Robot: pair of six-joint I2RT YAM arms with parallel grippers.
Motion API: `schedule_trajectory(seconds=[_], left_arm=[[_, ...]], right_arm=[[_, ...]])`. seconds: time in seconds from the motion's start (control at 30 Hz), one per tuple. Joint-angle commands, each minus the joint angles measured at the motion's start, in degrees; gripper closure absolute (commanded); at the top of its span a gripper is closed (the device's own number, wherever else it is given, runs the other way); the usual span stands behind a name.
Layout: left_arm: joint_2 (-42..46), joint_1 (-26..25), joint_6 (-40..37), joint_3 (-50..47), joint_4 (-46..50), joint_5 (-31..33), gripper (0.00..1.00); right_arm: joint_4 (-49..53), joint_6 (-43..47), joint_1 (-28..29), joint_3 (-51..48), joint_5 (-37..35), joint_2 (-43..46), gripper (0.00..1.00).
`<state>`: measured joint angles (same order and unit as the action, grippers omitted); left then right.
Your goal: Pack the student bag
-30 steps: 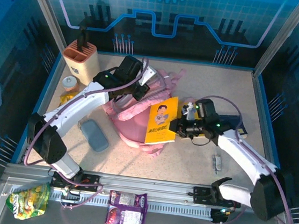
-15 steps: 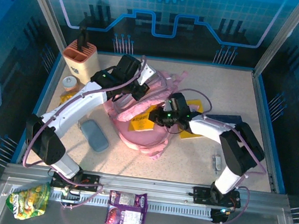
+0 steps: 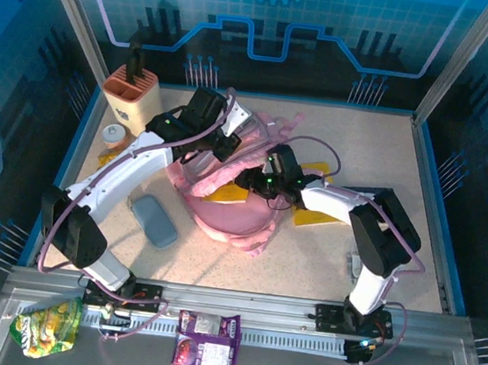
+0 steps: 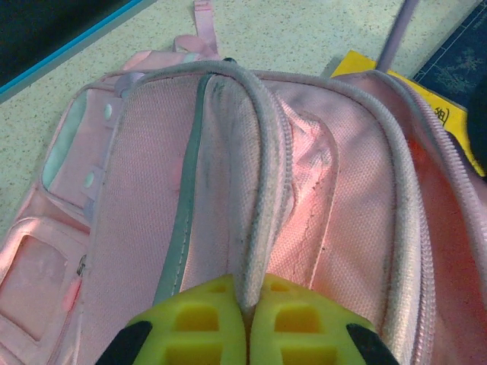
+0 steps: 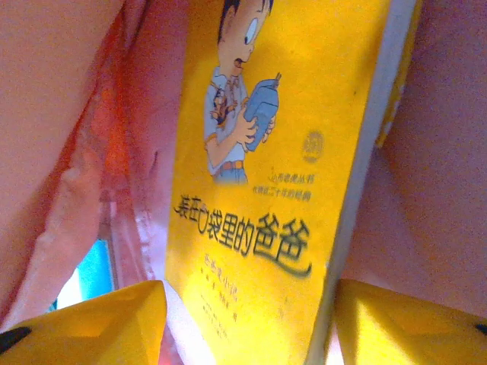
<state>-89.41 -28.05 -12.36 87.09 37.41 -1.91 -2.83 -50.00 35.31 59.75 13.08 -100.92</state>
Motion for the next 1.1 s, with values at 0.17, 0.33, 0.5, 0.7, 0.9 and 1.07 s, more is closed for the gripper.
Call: schedule_trajectory(seconds=[0.17,0.33,0.5,0.7,0.9,1.07], left_arm=[[2.26,0.72,0.73,0.97,-6.78,-3.61,1.00],[2.02,0.85,0.81,0.96,-7.04,-3.62,1.00],[1.82,0.81,0.91,1.41,-6.48,-3.98,1.00],[1.73,1.38,0.76,0.73,-6.04,-4.61,1.00],[1.81,2.08,-0.10,0.23,-4.50,-5.21,1.00],[1.99,3.31,-0.04,-0.19,-3.48,-5.03,1.00]], right_arm=[[12.32,2.03,6.10,-4.60,-9.50,9.85,0.46],[9.06,-1.13,9.52,-4.83,-9.10,5.61,0.62],[3.55,0.03,10.39,-2.80,-10.28,0.81,0.76],[2.44,1.71,7.85,-0.92,-19.16,-0.09,0.87],[4.06,3.91,3.96,-0.36,-21.25,2.33,0.87],[5.91,5.86,4.04,-2.45,-14.41,7.49,0.85]])
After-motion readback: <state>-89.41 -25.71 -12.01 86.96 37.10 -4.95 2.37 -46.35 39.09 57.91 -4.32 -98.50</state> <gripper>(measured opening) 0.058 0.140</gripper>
